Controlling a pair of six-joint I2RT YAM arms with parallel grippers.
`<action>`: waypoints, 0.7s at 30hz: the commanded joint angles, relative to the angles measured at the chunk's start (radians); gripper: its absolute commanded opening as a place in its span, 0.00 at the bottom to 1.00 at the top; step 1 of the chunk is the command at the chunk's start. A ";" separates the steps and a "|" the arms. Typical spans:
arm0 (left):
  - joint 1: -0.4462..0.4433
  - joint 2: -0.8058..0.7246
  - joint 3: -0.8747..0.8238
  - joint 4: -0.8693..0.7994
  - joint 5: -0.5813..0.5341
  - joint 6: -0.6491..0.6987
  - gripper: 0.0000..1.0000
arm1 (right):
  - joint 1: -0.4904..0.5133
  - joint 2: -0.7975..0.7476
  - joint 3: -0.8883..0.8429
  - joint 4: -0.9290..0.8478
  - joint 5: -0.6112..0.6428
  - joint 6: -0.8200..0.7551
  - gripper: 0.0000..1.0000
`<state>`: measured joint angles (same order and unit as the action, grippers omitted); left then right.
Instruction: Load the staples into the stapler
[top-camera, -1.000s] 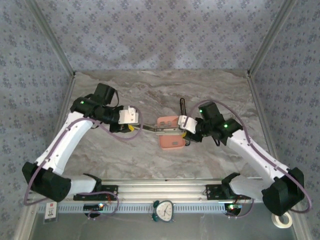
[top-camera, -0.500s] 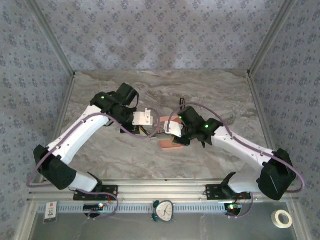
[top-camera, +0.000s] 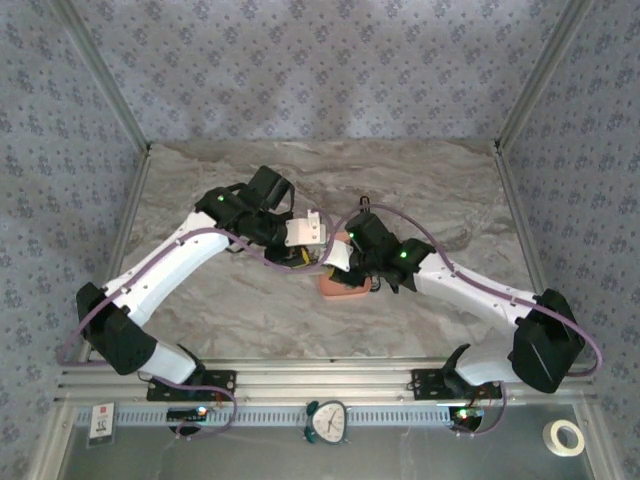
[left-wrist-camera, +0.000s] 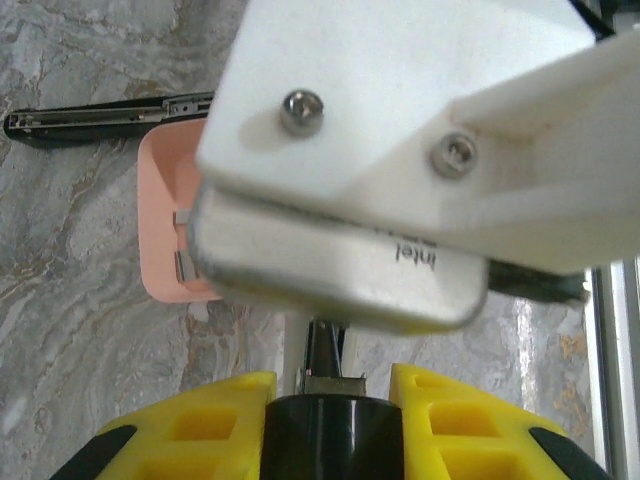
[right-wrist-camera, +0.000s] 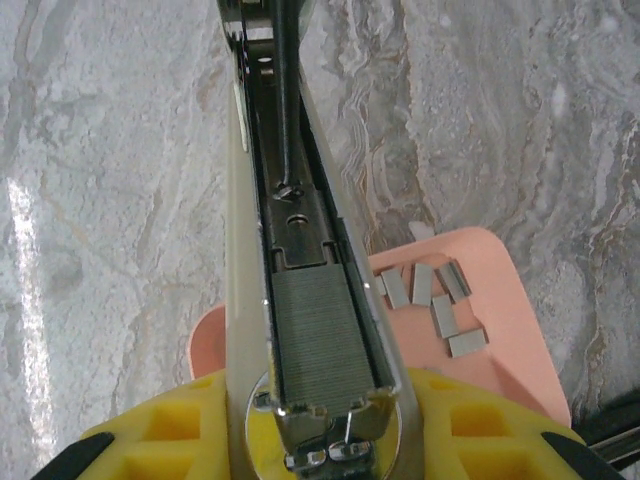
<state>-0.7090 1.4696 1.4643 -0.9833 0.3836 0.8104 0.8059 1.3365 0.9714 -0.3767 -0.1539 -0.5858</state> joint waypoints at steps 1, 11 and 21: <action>-0.023 -0.007 -0.003 0.196 0.256 -0.051 0.00 | 0.032 0.001 0.003 0.223 -0.113 0.017 0.00; -0.023 -0.013 -0.047 0.235 0.311 -0.044 0.24 | 0.029 -0.003 -0.023 0.260 -0.132 0.041 0.00; 0.005 -0.063 -0.078 0.217 0.318 -0.011 0.55 | 0.003 -0.011 -0.061 0.279 -0.163 0.067 0.00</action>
<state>-0.6922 1.4540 1.3895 -0.8558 0.5499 0.7753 0.7990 1.3334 0.9115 -0.2039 -0.2535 -0.5335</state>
